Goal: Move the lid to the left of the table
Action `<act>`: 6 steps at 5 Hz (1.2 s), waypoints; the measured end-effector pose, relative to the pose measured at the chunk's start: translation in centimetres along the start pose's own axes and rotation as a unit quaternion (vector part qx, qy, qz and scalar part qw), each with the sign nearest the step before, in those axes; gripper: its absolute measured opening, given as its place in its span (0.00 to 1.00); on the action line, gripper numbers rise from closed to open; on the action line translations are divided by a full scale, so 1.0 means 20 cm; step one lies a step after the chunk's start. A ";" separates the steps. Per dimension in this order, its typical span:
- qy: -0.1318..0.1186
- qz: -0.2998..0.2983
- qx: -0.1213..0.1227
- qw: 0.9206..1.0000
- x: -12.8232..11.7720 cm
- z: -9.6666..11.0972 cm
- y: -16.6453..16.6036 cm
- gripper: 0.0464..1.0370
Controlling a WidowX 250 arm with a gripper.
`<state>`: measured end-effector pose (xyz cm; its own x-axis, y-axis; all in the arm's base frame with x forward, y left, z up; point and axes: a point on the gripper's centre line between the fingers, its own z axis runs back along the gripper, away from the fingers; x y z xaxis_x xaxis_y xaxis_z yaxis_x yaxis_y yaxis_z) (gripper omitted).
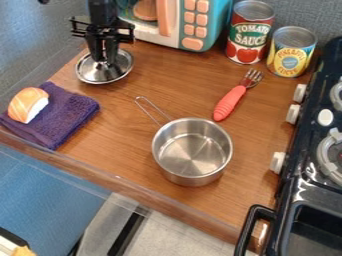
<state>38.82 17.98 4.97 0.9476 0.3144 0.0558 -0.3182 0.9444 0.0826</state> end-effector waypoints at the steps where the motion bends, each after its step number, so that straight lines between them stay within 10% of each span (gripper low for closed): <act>1: -0.001 0.006 0.006 1.000 0.04 -0.02 0.02 0.23; 4: 0.010 0.017 0.011 1.000 0.04 -0.08 0.04 0.29; 6: 0.008 0.035 -0.001 0.999 0.03 -0.09 0.08 0.89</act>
<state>38.95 19.93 3.38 0.9234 0.3810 0.0461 -0.3836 0.9204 0.0762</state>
